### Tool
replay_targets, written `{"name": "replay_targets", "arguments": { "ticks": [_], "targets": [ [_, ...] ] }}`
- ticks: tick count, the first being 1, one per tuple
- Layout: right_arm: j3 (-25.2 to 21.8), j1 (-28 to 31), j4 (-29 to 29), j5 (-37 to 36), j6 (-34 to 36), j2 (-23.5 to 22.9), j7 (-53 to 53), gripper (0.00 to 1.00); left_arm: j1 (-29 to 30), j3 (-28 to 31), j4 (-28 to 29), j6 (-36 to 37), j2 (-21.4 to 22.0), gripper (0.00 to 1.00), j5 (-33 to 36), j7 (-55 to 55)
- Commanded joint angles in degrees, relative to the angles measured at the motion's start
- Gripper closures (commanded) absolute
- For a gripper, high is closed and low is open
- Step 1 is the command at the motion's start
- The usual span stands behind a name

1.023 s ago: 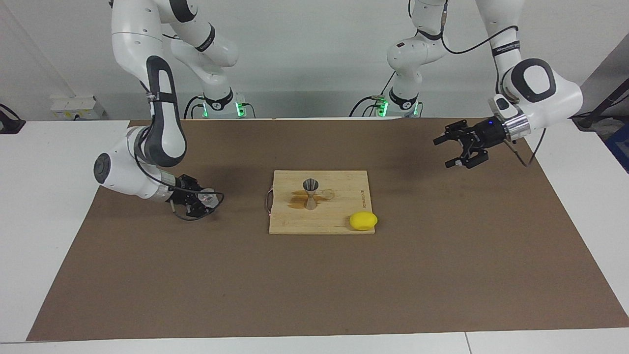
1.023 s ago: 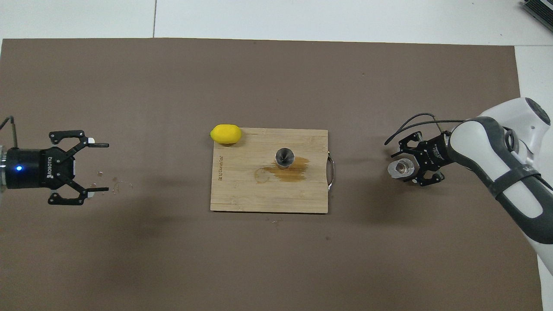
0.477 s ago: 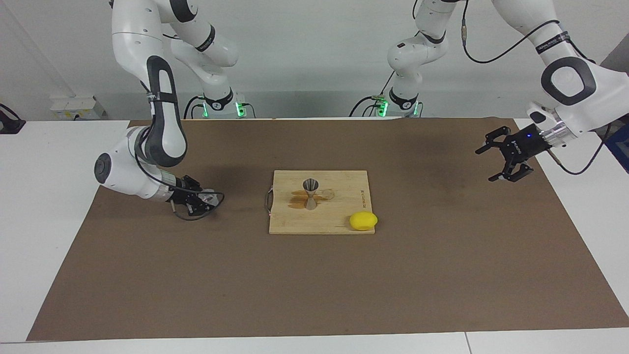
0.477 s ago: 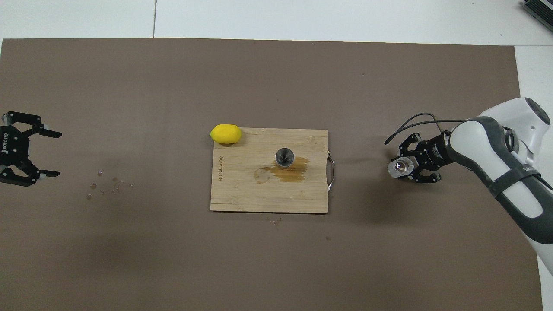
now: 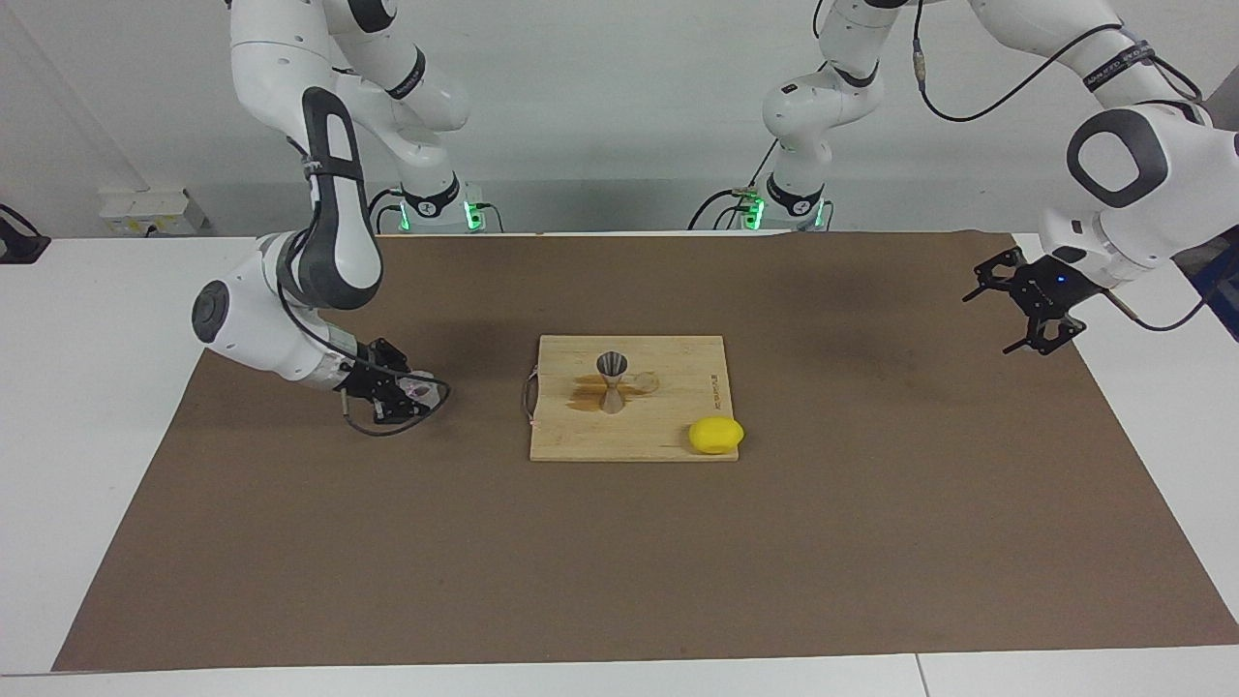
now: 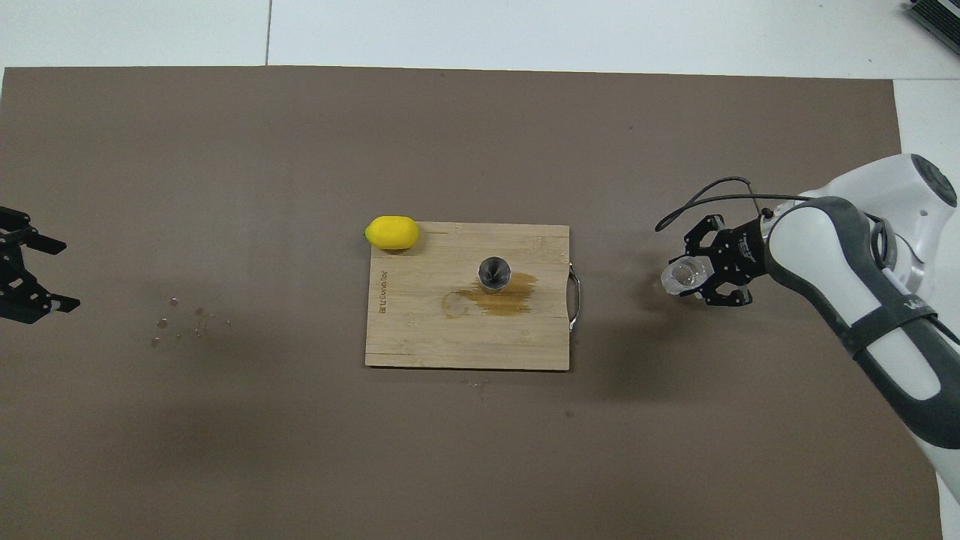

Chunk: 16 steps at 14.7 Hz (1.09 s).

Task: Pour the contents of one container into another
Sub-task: 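Lift the clear glass with the right gripper over the metal cup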

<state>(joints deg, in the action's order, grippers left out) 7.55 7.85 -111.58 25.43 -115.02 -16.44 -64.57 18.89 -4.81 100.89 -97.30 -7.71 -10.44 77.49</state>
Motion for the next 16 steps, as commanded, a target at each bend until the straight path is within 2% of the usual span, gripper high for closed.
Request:
{"name": "replay_targets", "arguments": {
  "ticks": [1,4,8,11,14,16],
  "targets": [
    [0.2,-4.4,0.0,1.2,-1.4,2.2,-7.7,1.00,-1.5,0.3,-1.5,-2.4,-0.4,0.00,4.0,-7.7],
    [0.1,-11.0,2.1,0.8,-4.9,2.4,-18.5,1.00,-3.3,0.2,-1.3,-7.5,-0.5,0.00,5.1,-22.9],
    [-0.1,-18.2,5.3,-0.2,-8.4,1.9,-31.2,1.00,-4.8,-0.1,-1.7,-7.2,0.3,0.00,4.3,-40.4],
    [0.0,-21.7,6.2,-4.2,-10.3,1.8,-36.6,1.00,-8.2,0.0,-1.8,-3.9,3.7,0.00,5.1,-57.1],
    [0.0,-23.7,6.7,-8.9,-10.1,1.8,-37.7,1.00,-10.4,-0.1,-1.7,-0.3,7.9,0.00,5.3,-68.3],
    [0.1,-25.0,7.2,-13.0,-9.4,1.8,-38.0,1.00,-11.9,-0.2,-2.5,0.0,11.6,0.00,8.3,-71.2]
  ]
}}
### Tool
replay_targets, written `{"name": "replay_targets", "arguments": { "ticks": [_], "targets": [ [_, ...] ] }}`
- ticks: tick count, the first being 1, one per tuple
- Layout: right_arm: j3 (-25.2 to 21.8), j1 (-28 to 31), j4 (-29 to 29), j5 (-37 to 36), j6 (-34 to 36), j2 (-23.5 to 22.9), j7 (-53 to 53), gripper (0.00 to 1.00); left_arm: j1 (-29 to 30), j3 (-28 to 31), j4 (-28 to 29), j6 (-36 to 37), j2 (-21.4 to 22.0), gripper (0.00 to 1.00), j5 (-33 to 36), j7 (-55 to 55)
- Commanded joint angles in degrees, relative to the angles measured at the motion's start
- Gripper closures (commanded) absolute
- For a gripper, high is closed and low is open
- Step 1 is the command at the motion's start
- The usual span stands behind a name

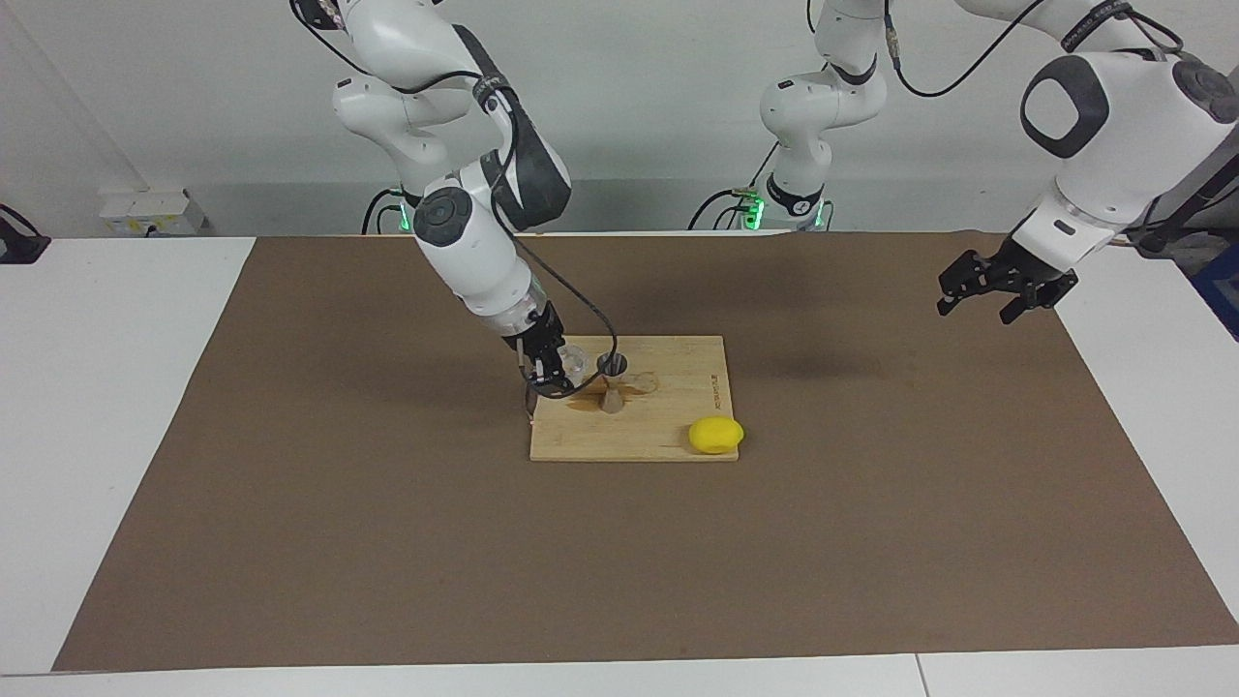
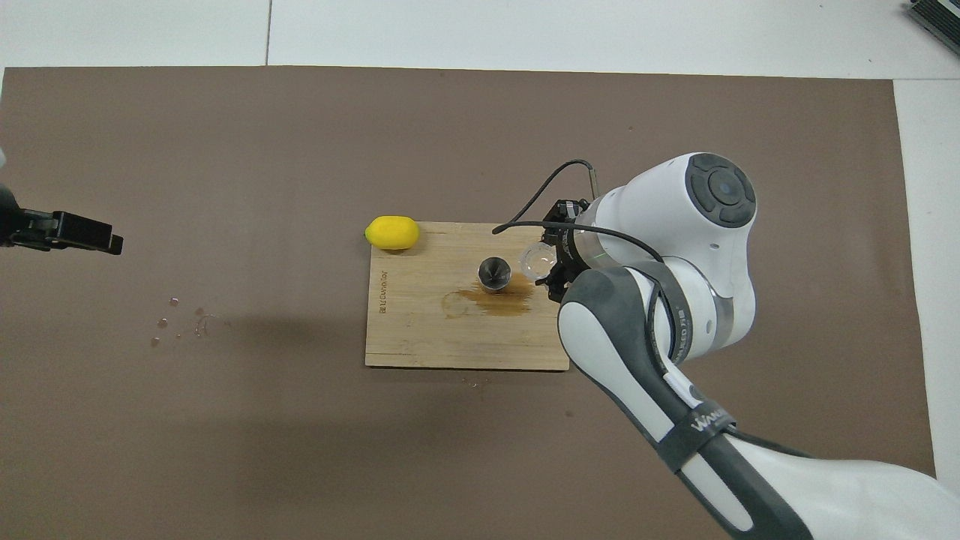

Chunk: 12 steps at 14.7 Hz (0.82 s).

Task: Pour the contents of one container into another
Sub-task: 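Lift the clear glass with the right gripper over the metal cup, then tilt the clear glass with the right gripper to pour into the cup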

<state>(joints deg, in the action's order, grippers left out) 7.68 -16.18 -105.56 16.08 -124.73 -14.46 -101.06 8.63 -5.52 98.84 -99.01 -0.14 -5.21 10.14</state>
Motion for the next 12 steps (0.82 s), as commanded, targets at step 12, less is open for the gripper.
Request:
{"name": "replay_targets", "arguments": {
  "ticks": [12],
  "targets": [
    [0.1,-6.5,8.7,-21.4,6.4,-1.8,-1.4,1.00,-1.6,0.2,-0.9,12.4,9.1,0.00,6.1,-4.7]
  ]
}}
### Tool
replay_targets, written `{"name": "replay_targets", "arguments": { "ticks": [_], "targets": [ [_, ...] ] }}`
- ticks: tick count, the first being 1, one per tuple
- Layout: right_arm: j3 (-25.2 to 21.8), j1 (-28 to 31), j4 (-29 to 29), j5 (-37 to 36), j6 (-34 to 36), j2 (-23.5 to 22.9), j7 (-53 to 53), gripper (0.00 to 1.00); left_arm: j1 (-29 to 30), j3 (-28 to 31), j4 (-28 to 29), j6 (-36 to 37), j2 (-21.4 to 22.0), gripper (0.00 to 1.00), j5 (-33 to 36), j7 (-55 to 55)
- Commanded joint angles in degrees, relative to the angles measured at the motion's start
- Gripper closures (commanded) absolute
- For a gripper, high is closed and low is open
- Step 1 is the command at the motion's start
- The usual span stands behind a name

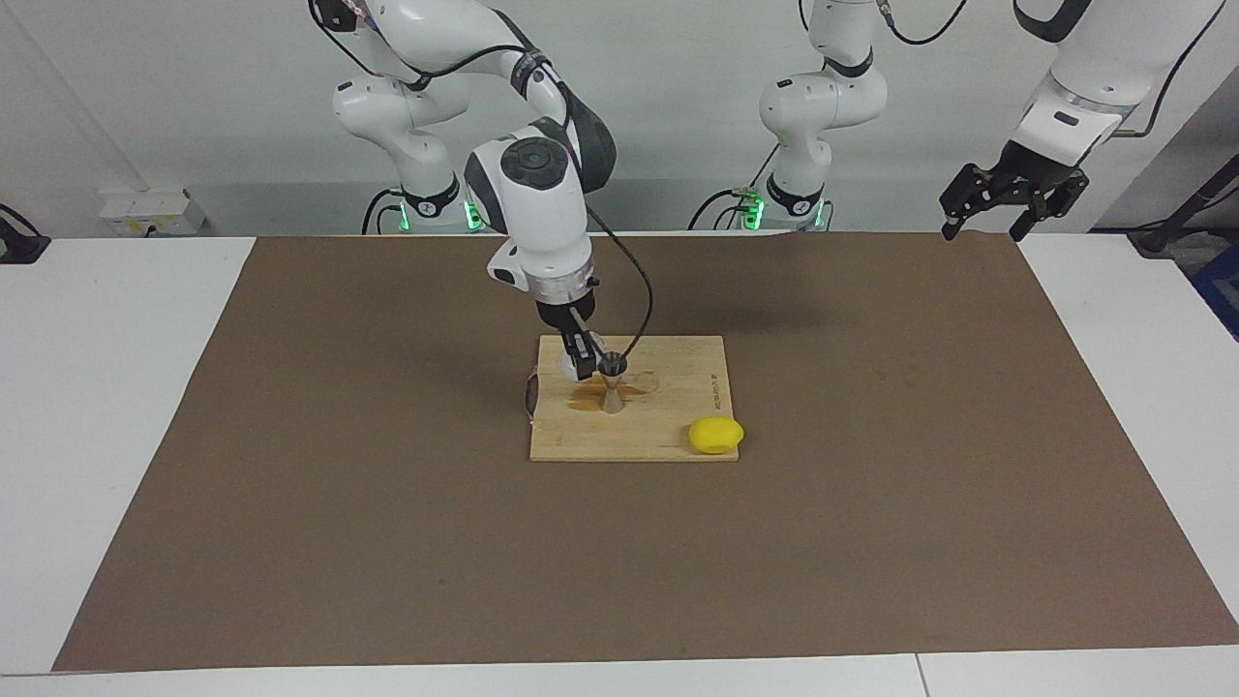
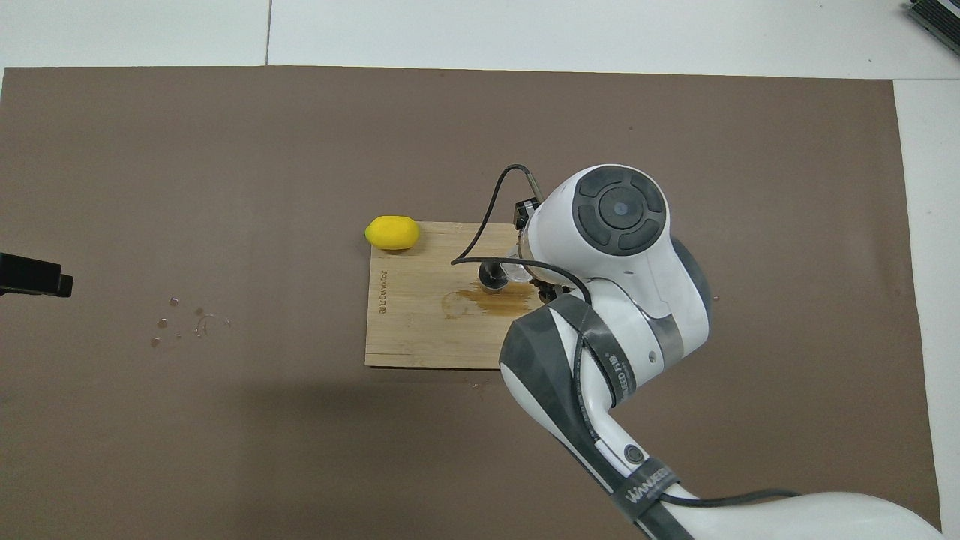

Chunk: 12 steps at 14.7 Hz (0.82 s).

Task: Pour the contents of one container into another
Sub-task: 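Tilt the clear glass with the right gripper to pour into the cup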

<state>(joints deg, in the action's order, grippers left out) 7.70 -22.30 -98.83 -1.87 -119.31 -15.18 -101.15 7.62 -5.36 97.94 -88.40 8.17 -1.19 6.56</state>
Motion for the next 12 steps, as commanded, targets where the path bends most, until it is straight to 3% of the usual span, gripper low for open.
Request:
{"name": "replay_targets", "arguments": {
  "ticks": [1,8,12],
  "targets": [
    [0.0,-0.5,2.1,-4.6,1.0,-1.1,-1.3,1.00,-0.8,0.1,0.0,1.0,0.8,0.00,2.1,-1.4],
    [0.1,-3.6,1.5,-12.8,0.7,-1.1,-1.2,1.00,-3.3,2.7,0.1,-4.2,0.1,0.00,2.1,-2.1],
    [0.1,-4.5,1.3,-14.9,0.9,-1.0,-1.1,1.00,-4.5,2.6,-3.9,-4.3,-3.9,0.00,1.6,-2.1]
  ]
}}
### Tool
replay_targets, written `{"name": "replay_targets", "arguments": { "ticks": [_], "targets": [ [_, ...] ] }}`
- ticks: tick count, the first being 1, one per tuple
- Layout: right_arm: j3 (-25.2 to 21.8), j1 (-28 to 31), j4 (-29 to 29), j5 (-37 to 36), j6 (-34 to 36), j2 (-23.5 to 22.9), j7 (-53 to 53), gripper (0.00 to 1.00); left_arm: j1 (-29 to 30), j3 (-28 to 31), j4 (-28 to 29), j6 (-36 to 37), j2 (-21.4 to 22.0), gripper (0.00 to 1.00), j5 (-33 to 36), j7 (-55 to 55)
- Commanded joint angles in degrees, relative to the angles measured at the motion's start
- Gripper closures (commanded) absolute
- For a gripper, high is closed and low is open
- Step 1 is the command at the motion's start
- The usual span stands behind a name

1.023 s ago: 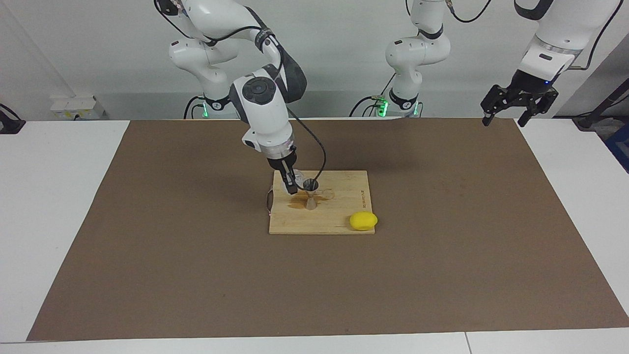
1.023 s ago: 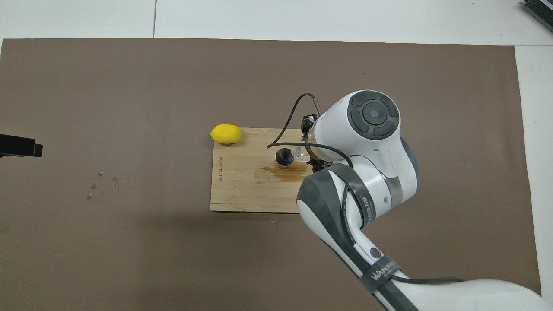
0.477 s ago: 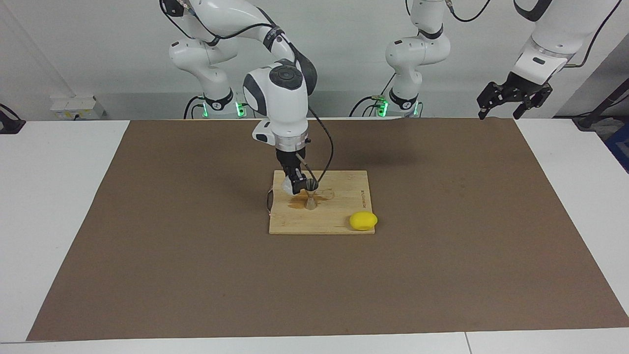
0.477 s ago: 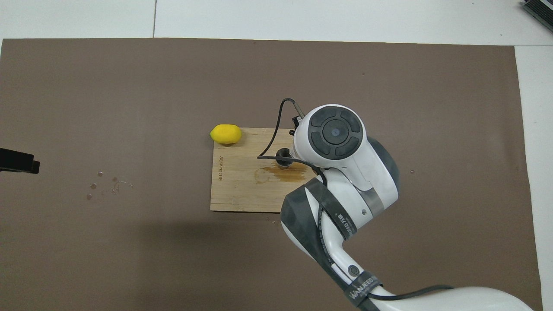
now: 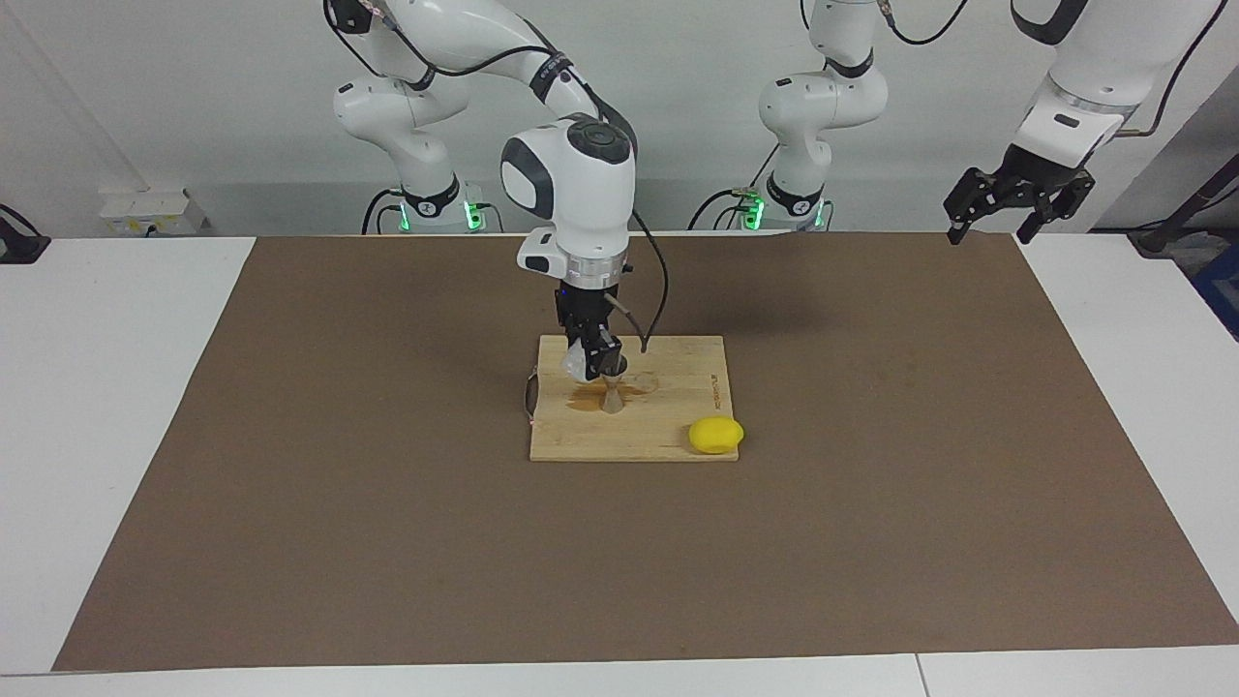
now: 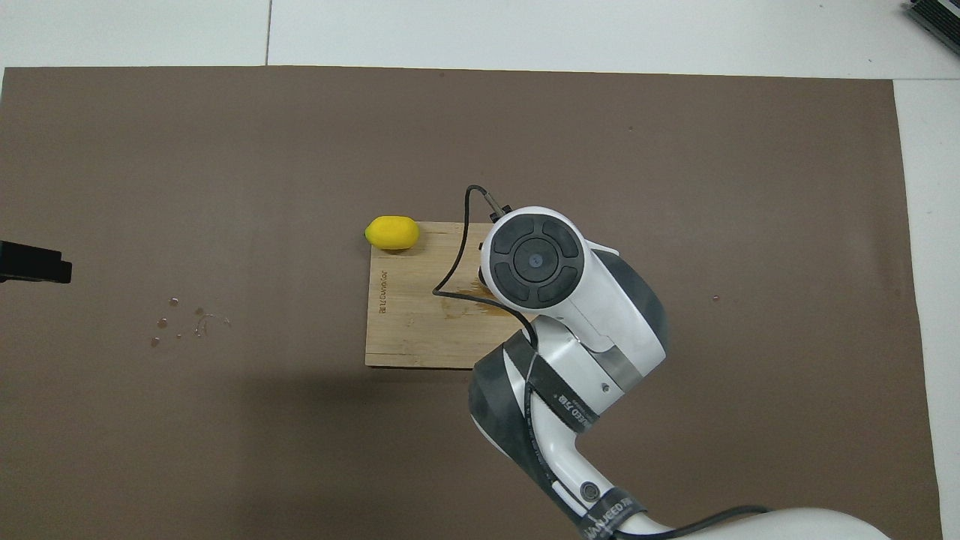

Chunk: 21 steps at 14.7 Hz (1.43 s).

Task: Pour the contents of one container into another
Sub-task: 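Tilt the clear glass with the right gripper to pour into the cup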

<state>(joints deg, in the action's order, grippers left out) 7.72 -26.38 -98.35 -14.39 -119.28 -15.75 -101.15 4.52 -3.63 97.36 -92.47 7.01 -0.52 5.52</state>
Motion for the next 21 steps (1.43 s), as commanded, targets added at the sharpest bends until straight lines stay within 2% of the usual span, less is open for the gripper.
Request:
{"name": "replay_targets", "arguments": {
  "ticks": [1,8,11,15,21],
  "targets": [
    [0.1,-0.5,0.8,-2.6,1.0,-0.3,-1.1,1.00,-1.4,0.9,-2.9,-0.6,-2.7,0.00,1.4,-1.0],
    [0.1,-0.7,0.6,-3.6,1.3,-0.2,-1.1,1.00,-2.2,1.0,-1.6,-3.9,-3.7,0.00,1.4,-2.1],
    [0.1,-0.7,0.6,-3.8,1.5,-0.1,-1.1,1.00,-2.5,1.0,0.8,-3.6,-2.4,0.00,1.6,-3.0],
    [0.1,-0.7,0.6,-3.8,1.4,-0.2,-1.1,1.00,-3.0,1.0,0.6,-4.0,-2.4,0.00,1.5,-5.1],
    [0.1,0.5,0.6,-0.1,-0.1,-0.6,-0.8,1.00,-5.0,2.7,0.6,-3.9,-2.4,0.00,1.5,-5.3]
  ]
}}
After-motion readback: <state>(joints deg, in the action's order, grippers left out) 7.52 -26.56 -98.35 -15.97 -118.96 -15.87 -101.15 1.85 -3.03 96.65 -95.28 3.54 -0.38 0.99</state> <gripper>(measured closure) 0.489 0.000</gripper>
